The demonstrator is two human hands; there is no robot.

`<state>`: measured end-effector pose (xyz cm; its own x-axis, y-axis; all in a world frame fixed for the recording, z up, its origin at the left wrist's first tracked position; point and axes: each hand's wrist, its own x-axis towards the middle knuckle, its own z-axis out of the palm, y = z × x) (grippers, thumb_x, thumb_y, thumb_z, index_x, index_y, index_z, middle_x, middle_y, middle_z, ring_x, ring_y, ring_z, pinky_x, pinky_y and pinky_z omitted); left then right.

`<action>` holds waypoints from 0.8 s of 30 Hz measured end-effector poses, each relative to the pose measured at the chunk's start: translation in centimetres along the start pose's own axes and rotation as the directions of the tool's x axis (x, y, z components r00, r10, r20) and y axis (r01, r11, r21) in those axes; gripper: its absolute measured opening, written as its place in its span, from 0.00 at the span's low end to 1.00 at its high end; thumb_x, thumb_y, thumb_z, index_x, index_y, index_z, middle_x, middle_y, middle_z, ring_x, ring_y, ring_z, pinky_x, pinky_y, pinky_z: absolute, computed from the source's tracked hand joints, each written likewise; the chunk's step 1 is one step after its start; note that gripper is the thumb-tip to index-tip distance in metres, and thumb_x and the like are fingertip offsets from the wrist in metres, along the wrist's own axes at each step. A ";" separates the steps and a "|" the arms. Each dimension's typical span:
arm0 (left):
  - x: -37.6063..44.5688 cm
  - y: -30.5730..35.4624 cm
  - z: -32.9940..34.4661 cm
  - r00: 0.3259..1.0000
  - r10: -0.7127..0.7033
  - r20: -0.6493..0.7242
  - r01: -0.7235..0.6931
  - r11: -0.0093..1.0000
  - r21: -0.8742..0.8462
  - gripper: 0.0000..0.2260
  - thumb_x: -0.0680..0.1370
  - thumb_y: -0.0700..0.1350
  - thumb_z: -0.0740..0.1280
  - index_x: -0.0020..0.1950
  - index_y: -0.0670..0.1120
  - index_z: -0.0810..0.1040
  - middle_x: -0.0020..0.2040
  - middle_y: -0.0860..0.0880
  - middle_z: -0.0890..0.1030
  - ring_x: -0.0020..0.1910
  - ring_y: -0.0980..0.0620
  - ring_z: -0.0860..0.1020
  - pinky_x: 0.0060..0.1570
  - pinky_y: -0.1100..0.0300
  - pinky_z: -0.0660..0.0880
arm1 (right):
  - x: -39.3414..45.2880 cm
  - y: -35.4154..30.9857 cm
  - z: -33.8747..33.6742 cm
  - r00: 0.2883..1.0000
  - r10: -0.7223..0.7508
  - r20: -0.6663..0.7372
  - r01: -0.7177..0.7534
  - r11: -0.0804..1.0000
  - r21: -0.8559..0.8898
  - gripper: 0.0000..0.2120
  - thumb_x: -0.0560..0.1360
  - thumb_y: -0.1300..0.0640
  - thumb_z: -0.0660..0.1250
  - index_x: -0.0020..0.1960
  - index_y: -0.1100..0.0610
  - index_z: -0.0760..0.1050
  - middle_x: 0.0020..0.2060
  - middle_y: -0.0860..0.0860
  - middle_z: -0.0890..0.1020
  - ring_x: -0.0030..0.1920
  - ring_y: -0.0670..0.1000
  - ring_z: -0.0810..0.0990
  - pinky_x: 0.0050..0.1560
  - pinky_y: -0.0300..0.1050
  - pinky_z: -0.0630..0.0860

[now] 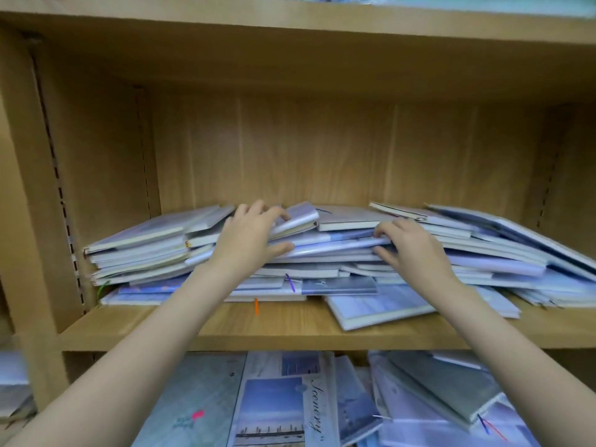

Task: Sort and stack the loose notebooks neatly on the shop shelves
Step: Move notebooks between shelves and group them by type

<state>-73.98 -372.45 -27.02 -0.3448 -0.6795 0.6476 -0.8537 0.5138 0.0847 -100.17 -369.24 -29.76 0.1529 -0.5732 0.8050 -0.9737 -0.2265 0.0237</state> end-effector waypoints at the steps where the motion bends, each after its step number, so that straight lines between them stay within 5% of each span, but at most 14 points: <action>1: 0.5 -0.1 -0.3 0.998 -0.005 0.063 0.002 0.999 0.042 0.23 0.72 0.57 0.69 0.64 0.53 0.69 0.59 0.49 0.70 0.59 0.47 0.66 0.56 0.54 0.65 | 0.2 -0.2 0.2 1.000 0.014 -0.022 -0.014 1.000 -0.012 0.09 0.67 0.62 0.74 0.44 0.60 0.76 0.38 0.55 0.77 0.42 0.60 0.77 0.31 0.44 0.65; 5: 2.6 -0.3 -1.3 0.967 -0.052 0.248 0.045 0.998 0.034 0.24 0.69 0.58 0.72 0.60 0.53 0.70 0.58 0.49 0.70 0.56 0.48 0.67 0.54 0.54 0.66 | 0.4 -0.9 0.2 0.998 0.022 -0.052 -0.027 0.995 -0.093 0.12 0.63 0.64 0.77 0.40 0.60 0.74 0.34 0.56 0.75 0.38 0.59 0.76 0.28 0.41 0.59; 10: 4.0 -0.9 -2.2 0.970 -0.080 0.230 0.063 0.995 0.082 0.22 0.69 0.60 0.71 0.58 0.53 0.72 0.57 0.49 0.73 0.57 0.47 0.72 0.46 0.56 0.67 | 4.6 -1.5 -2.6 0.975 -0.140 -0.171 0.103 0.972 -0.211 0.13 0.62 0.60 0.77 0.38 0.58 0.73 0.32 0.55 0.75 0.35 0.58 0.75 0.26 0.34 0.51; 13: 4.5 -1.9 -3.4 0.962 -0.079 0.262 0.051 0.993 0.111 0.25 0.70 0.62 0.69 0.62 0.52 0.70 0.55 0.49 0.74 0.52 0.48 0.72 0.45 0.55 0.69 | 6.0 -3.4 -4.3 0.914 -0.292 -0.280 0.207 0.932 -0.297 0.06 0.69 0.55 0.65 0.41 0.56 0.69 0.36 0.55 0.74 0.40 0.55 0.70 0.28 0.31 0.48; 15: 4.4 -2.0 -3.3 0.959 -0.067 0.276 0.038 0.993 0.112 0.26 0.70 0.61 0.69 0.63 0.52 0.69 0.54 0.49 0.72 0.53 0.47 0.72 0.46 0.55 0.69 | 4.4 -4.5 -4.5 0.901 -0.320 -0.294 0.252 0.936 -0.247 0.05 0.71 0.55 0.61 0.42 0.56 0.69 0.39 0.54 0.73 0.41 0.52 0.67 0.21 0.33 0.54; 18: 3.8 -1.7 -1.9 0.956 -0.041 0.290 0.015 0.996 0.090 0.24 0.70 0.61 0.69 0.61 0.53 0.69 0.52 0.49 0.69 0.56 0.44 0.72 0.49 0.52 0.70 | 0.6 -3.9 -3.6 0.936 -0.246 -0.254 0.220 0.967 -0.126 0.08 0.67 0.63 0.72 0.43 0.59 0.73 0.44 0.56 0.73 0.44 0.53 0.70 0.18 0.45 0.69; 21: 3.4 -1.6 -1.1 0.960 -0.025 0.280 0.001 0.996 0.088 0.22 0.70 0.60 0.69 0.60 0.54 0.69 0.50 0.50 0.67 0.57 0.43 0.71 0.52 0.51 0.71 | -0.5 -1.6 -2.5 0.974 -0.191 -0.121 0.182 0.980 -0.081 0.22 0.58 0.67 0.78 0.50 0.60 0.76 0.51 0.59 0.75 0.48 0.59 0.75 0.30 0.48 0.76; 24: 3.2 -1.5 -1.3 0.960 -0.043 0.278 0.019 0.996 0.090 0.22 0.71 0.60 0.69 0.60 0.54 0.69 0.54 0.48 0.69 0.58 0.42 0.69 0.55 0.51 0.71 | -0.5 -1.0 -1.2 0.960 -0.277 -0.033 0.278 0.960 0.021 0.22 0.59 0.69 0.78 0.51 0.59 0.79 0.49 0.55 0.81 0.48 0.58 0.80 0.38 0.49 0.80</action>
<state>-73.29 -374.67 -24.10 -0.4024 -0.8199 0.4071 -0.8916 0.4519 0.0288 -99.45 -367.76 -29.44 0.4111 -0.4621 0.7858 -0.8891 -0.3933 0.2339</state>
